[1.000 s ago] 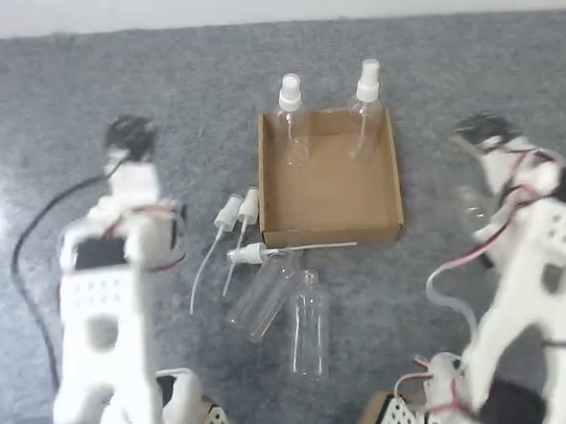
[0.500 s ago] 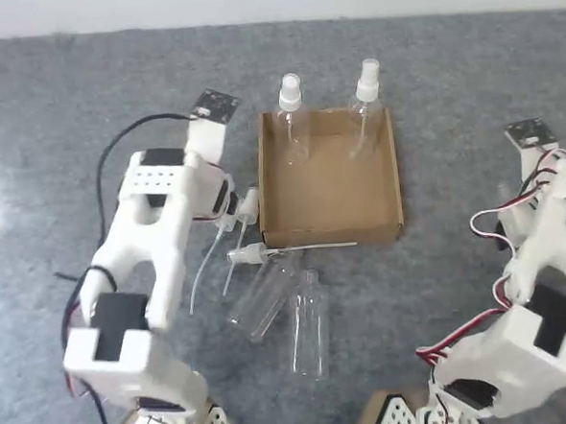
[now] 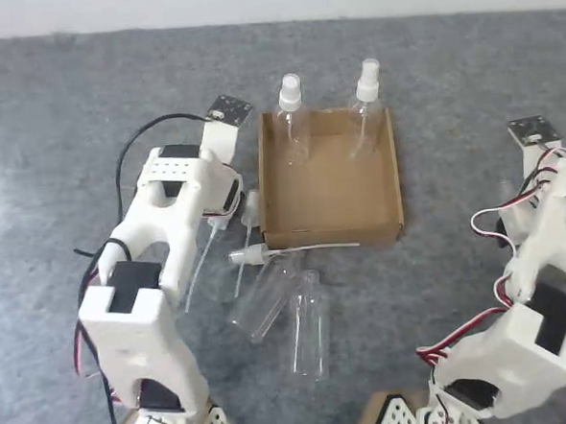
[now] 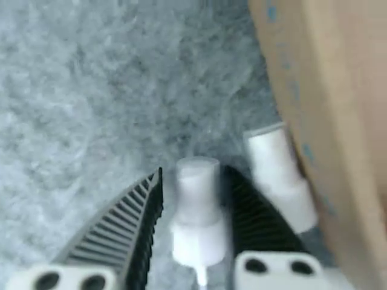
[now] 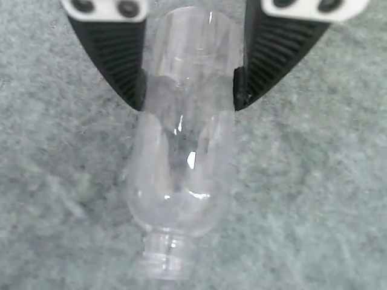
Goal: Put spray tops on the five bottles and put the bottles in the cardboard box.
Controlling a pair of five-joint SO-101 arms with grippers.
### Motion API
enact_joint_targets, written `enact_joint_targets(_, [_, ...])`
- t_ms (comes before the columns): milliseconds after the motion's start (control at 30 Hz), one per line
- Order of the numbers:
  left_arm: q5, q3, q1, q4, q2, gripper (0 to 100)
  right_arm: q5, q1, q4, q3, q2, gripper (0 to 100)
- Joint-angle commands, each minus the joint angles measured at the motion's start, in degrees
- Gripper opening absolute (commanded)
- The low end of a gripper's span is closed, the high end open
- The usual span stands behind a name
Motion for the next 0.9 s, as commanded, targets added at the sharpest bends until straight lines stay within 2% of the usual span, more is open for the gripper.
enact_joint_targets(0, [-0.4, -2.4, -1.1, 0.6, -2.5, 1, -0.5, 0.7, 2.4, -2.1, -0.1, 17.1])
enact_joint_targets(167, [0.2, -2.1, -3.3, 7.2, -13.5, 1, -0.6, 0.7, 6.0, -5.3, -0.1, 24.7])
enact_joint_targets(300, [3.8, 0.5, -4.1, 11.9, -25.6, 1, -0.9, 0.4, 10.5, -10.3, -0.1, 33.6])
enact_joint_targets(600, [6.2, 18.5, -3.6, 7.2, -47.7, 1, -0.1, -6.8, 14.1, -18.6, 0.6, 36.5])
enact_joint_targets(867, [5.8, 22.8, -4.1, 7.3, -53.4, 1, 0.4, -11.1, 13.1, -19.4, 6.1, 36.2])
